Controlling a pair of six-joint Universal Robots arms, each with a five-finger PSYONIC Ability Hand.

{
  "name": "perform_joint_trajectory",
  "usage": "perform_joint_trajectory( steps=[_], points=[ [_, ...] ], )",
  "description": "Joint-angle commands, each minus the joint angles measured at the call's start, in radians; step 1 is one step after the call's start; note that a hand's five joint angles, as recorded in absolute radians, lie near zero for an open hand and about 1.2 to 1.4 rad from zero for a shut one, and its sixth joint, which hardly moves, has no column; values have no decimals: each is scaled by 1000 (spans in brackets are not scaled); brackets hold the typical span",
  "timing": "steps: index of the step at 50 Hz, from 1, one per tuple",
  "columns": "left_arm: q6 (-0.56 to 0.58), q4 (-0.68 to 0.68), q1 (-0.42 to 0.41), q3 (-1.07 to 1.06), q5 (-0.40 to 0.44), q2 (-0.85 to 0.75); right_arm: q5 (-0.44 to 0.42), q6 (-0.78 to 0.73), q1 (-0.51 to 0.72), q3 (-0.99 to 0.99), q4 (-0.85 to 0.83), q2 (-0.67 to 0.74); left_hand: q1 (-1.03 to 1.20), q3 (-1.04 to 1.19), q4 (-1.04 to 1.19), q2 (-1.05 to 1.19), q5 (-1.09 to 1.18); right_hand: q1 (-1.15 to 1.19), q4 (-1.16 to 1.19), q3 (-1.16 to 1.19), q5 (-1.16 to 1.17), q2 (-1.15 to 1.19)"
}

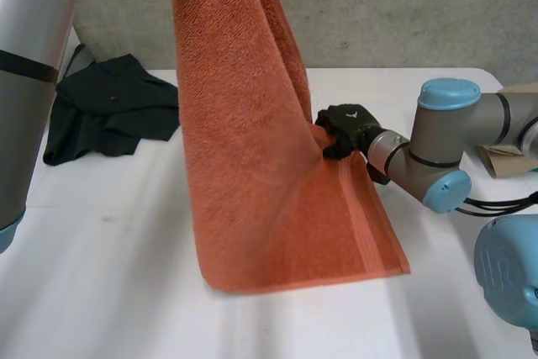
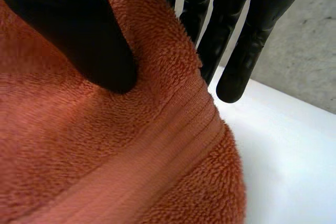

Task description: Fold the laundry.

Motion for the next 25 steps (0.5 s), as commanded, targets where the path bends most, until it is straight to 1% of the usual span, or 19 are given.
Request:
perform_joint_trajectory(
  steps=[1,2,3,6,7,8,9,10,11,13,16,20,22,23,25],
  points=[
    [-7,14,12,71,-1,-76,89,39,-1,-85,-71,-23,293,204,194,198,240,408,216,226,253,218],
    [-7,17,14,91,-4,-96,115,42,1,-95,-101,-38,293,204,194,198,240,408,216,226,253,218],
    [-7,20,17,113,-7,-117,169,43,-10,-98,-184,-89,293,204,194,198,240,408,216,226,253,218],
    [-2,28,49,209,-15,-200,240,43,-19,-66,-328,-189,293,204,194,198,240,408,216,226,253,218],
    [-4,30,64,236,-18,-223,272,42,-36,-15,-420,-256,293,204,194,198,240,408,216,226,253,218],
    [-5,31,79,260,-23,-246,278,42,-45,16,-459,-291,293,204,194,198,240,408,216,226,253,218],
    [-4,30,116,306,-42,-284,278,40,-53,49,-496,-327,293,204,194,198,240,408,216,226,253,218],
    [-2,31,133,325,-58,-301,274,40,-59,85,-529,-362,293,204,194,198,240,408,216,226,253,218],
    [-2,31,142,343,-75,-318,257,39,-65,161,-587,-428,293,204,194,198,240,408,216,226,253,218],
    [-7,31,174,371,-114,-357,238,30,-73,235,-620,-485,293,204,194,198,240,408,216,226,253,218],
    [-7,31,181,366,-133,-384,195,19,-79,373,-645,-561,293,204,194,198,240,408,216,226,253,218],
    [-7,33,179,293,-135,-409,154,-15,-90,543,-632,-615,293,204,194,198,240,408,216,226,253,218],
    [-7,33,176,216,-131,-415,140,-50,-102,617,-629,-632,293,204,194,198,240,408,216,226,253,218],
    [-7,33,176,188,-131,-415,120,-97,-123,701,-629,-644,293,204,194,198,240,408,216,226,253,218],
    [-8,33,172,95,-131,-415,96,-153,-144,781,-625,-652,293,204,194,198,240,408,216,226,253,218]
  ],
)
